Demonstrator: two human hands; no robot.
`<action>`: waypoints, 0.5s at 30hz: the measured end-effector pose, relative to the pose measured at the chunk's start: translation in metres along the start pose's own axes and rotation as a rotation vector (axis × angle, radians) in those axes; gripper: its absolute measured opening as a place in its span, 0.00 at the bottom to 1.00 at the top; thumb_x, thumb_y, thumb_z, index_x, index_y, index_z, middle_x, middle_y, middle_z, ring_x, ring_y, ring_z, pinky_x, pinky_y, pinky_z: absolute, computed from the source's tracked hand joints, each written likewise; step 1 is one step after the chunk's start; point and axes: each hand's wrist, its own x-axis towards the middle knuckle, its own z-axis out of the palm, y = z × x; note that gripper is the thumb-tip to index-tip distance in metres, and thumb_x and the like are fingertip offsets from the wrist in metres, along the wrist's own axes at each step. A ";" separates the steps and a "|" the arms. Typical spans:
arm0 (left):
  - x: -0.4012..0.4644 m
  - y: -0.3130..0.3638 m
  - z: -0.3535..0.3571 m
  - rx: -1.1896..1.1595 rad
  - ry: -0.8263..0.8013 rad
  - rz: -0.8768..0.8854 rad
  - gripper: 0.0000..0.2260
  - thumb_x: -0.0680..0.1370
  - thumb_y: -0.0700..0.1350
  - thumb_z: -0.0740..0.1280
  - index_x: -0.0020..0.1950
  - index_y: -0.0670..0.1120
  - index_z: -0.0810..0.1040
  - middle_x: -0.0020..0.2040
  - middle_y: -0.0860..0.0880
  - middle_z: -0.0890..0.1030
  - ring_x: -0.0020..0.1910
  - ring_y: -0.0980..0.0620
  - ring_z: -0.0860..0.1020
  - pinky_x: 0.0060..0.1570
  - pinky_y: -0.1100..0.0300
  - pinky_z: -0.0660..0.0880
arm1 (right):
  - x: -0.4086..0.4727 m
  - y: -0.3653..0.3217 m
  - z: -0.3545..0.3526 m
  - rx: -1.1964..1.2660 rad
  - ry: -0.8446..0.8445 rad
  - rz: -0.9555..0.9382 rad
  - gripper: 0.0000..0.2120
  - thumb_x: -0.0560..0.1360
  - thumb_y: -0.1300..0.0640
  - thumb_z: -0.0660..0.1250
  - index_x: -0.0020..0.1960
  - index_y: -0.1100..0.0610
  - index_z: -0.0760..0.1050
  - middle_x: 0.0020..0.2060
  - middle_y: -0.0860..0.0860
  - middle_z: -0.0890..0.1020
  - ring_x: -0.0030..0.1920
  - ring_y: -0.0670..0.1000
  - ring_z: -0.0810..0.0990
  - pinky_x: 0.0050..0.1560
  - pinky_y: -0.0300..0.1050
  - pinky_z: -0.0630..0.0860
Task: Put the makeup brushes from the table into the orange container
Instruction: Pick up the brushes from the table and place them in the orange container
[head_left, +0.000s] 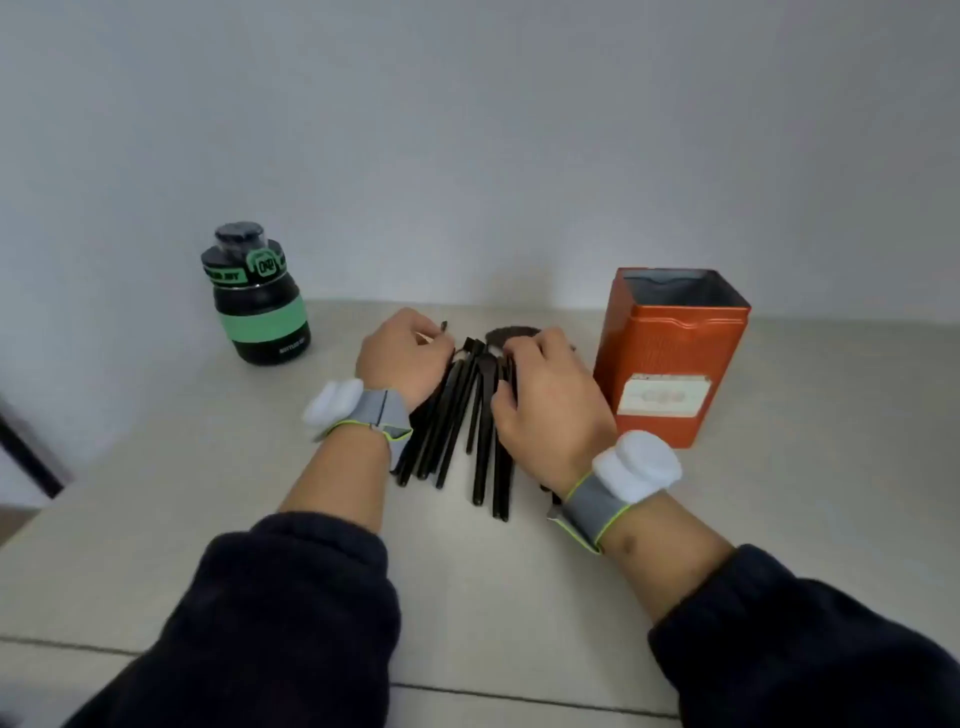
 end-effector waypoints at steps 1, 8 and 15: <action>0.002 -0.002 -0.002 0.027 -0.014 -0.033 0.03 0.74 0.51 0.69 0.46 0.53 0.78 0.41 0.54 0.79 0.49 0.47 0.80 0.45 0.62 0.68 | 0.004 0.000 0.002 -0.064 -0.029 0.013 0.15 0.78 0.57 0.63 0.63 0.59 0.72 0.58 0.57 0.73 0.54 0.59 0.76 0.45 0.45 0.70; 0.012 -0.017 0.006 0.262 -0.130 -0.062 0.08 0.72 0.54 0.67 0.49 0.57 0.74 0.45 0.53 0.78 0.43 0.49 0.76 0.34 0.61 0.65 | 0.026 0.003 0.002 -0.201 -0.175 0.194 0.12 0.78 0.63 0.61 0.61 0.60 0.69 0.59 0.58 0.74 0.54 0.61 0.79 0.42 0.48 0.70; 0.007 -0.013 0.006 0.399 -0.134 -0.030 0.15 0.74 0.55 0.67 0.56 0.49 0.74 0.46 0.50 0.74 0.42 0.47 0.73 0.36 0.59 0.65 | 0.023 0.009 0.007 -0.232 -0.284 0.249 0.09 0.78 0.62 0.63 0.58 0.62 0.71 0.56 0.60 0.77 0.55 0.64 0.79 0.42 0.49 0.71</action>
